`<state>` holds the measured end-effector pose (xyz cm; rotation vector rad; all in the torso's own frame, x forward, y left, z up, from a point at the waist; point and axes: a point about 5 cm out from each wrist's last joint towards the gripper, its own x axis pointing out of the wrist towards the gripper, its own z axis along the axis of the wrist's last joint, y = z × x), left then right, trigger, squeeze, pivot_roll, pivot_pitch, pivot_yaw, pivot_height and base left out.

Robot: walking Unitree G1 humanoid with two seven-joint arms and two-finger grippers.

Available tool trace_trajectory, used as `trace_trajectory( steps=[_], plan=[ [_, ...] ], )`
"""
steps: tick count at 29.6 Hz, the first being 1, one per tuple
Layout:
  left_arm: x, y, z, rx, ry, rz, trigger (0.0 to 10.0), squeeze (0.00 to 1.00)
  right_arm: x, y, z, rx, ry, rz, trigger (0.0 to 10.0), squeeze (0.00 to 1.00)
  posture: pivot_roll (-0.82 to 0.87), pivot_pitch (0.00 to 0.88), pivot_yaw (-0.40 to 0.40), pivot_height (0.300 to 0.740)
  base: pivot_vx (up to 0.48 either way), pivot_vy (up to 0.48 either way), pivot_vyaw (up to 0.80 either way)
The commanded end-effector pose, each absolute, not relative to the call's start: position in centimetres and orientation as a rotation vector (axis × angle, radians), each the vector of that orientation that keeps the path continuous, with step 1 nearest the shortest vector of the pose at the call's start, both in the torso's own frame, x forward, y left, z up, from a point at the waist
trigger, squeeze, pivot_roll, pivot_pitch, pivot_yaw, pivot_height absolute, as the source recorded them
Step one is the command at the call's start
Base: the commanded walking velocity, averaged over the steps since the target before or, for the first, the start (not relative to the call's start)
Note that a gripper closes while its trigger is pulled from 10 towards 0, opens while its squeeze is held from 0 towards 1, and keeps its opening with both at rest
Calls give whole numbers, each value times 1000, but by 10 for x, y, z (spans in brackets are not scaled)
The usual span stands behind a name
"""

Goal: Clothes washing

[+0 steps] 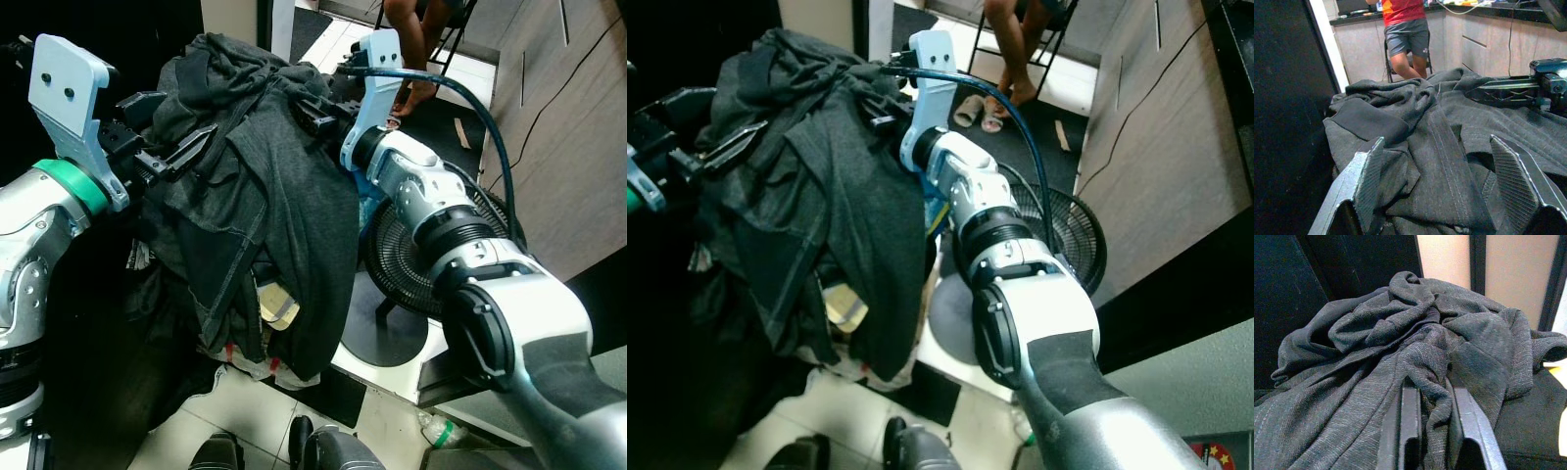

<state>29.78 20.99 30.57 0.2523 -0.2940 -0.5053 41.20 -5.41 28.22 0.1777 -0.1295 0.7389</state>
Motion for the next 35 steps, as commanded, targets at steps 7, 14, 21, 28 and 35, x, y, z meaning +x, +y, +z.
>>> trace_trajectory(
  steps=[7, 14, 21, 28, 35],
  plan=[
    [298, 209, 305, 250, -287, -502, 10000, 0, 414, -67, 278, 242, -131, 707, 0, 0, 130, 132, -48, 740, 0, 0, 0],
    [298, 210, 305, 247, -289, -489, 10000, 0, 412, -91, 327, 140, -448, 541, 0, 0, 131, 130, -46, 740, 0, 0, 0],
    [299, 210, 303, 242, -285, -487, 10000, 0, 386, -128, 407, 107, -882, 320, 10000, 0, 122, 127, -37, 740, 0, 0, 0],
    [303, 209, 304, 237, -284, -488, 10000, 0, 333, -161, 487, 68, -1289, 173, 10000, 0, 115, 122, -30, 740, 0, 0, 0],
    [303, 208, 303, 232, -284, -485, 10000, 0, 282, -176, 526, -6, -1591, 37, 10000, 0, 116, 121, -27, 740, 0, 0, 0]
  ],
)
